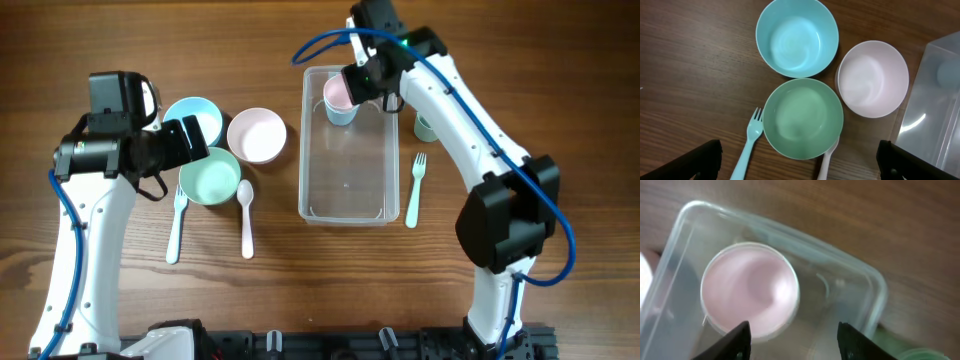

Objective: Pack container
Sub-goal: 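Stack the pink cup into the blue cup in the container, then grasp the green cup with the right gripper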

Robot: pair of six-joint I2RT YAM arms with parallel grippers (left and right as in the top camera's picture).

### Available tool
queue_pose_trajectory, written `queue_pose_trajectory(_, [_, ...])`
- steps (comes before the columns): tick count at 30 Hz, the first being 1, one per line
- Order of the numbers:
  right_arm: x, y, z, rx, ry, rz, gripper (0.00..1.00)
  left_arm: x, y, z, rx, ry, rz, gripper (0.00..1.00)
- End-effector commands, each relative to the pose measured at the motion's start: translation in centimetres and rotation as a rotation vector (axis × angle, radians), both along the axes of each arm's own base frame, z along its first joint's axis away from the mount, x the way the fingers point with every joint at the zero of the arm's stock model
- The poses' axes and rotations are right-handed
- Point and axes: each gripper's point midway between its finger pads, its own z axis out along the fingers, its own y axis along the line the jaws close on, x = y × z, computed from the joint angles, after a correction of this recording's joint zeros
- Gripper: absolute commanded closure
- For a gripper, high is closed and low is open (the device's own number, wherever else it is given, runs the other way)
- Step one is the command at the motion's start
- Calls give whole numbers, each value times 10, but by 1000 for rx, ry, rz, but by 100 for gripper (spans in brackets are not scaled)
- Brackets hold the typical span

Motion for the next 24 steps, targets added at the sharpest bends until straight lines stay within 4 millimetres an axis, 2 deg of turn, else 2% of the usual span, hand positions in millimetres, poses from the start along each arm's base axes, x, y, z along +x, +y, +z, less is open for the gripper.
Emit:
queue_pose_trajectory(1, [7,-38,56,52,-75,-203,43,4,3,4,12,-13,-7,0])
queue_pose_trajectory(2, [3,-57,57,59,-50,-275,43,4,3,4,12,-13,-7,0])
queue_pose_trajectory(3, [-6,-88,50,62,18,-392,43,4,3,4,12,-13,-7,0])
queue_pose_trajectory(5, [-20,-126,32,91,131,-506,45,4,3,4,12,-13,-7,0])
queue_pose_trajectory(7, [-29,-155,17,154,219,-577,51,4,3,4,12,-13,-7,0])
queue_pose_trajectory(9, [-34,-170,8,160,246,-613,52,3,3,4,12,-13,-7,0])
queue_pose_trajectory(11, [-42,-178,-12,145,287,-634,54,4,3,4,12,-13,-7,0])
queue_pose_trajectory(12, [-52,-175,-33,132,330,-632,55,4,3,4,12,-13,-7,0])
queue_pose_trajectory(14, [-61,-172,-60,123,360,-628,55,4,3,4,12,-13,-7,0])
queue_pose_trajectory(16, [-68,-172,-78,118,378,-630,56,4,3,4,12,-13,-7,0])
queue_pose_trajectory(18, [-72,-172,-89,116,386,-635,64,4,3,4,12,-13,-7,0])
queue_pose_trajectory(20, [-68,-172,-91,122,367,-633,78,4,3,4,12,-13,-7,0])
queue_pose_trajectory(22, [-62,-173,-83,125,340,-626,88,4,3,4,12,-13,-7,0])
queue_pose_trajectory(24, [-54,-176,-62,121,291,-626,94,4,3,4,12,-13,-7,0])
